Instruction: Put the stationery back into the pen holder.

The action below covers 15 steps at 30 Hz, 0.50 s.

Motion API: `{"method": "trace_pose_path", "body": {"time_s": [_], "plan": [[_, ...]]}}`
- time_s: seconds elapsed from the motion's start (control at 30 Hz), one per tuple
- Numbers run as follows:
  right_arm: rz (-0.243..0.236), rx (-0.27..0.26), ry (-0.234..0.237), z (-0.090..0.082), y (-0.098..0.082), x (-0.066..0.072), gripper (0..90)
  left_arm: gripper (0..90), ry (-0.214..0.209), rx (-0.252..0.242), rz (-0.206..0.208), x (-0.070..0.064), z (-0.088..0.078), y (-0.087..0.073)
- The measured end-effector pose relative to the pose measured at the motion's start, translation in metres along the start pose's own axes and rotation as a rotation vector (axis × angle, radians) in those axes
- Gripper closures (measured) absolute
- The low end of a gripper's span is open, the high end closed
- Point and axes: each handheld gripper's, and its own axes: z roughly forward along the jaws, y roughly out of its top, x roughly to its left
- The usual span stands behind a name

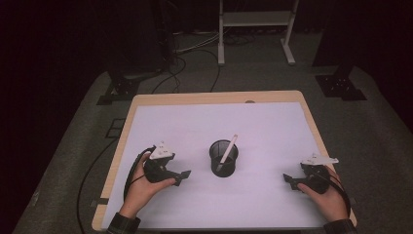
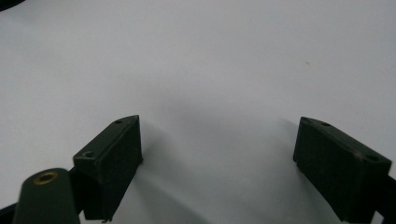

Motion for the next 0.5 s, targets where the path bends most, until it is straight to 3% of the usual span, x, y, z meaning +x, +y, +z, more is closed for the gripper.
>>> {"method": "trace_pose_path", "body": {"time_s": [0.3,0.5], "plan": [[0.001,0.000,0.001,0.000,0.000,0.000,14.2,9.4,0.026,0.048,-0.027,0.005,-0.006,-0.032],[0.002,0.000,0.001,0.000,0.000,0.000,14.2,9.4,0.073,0.083,-0.033,0.009,-0.013,-0.055]]}}
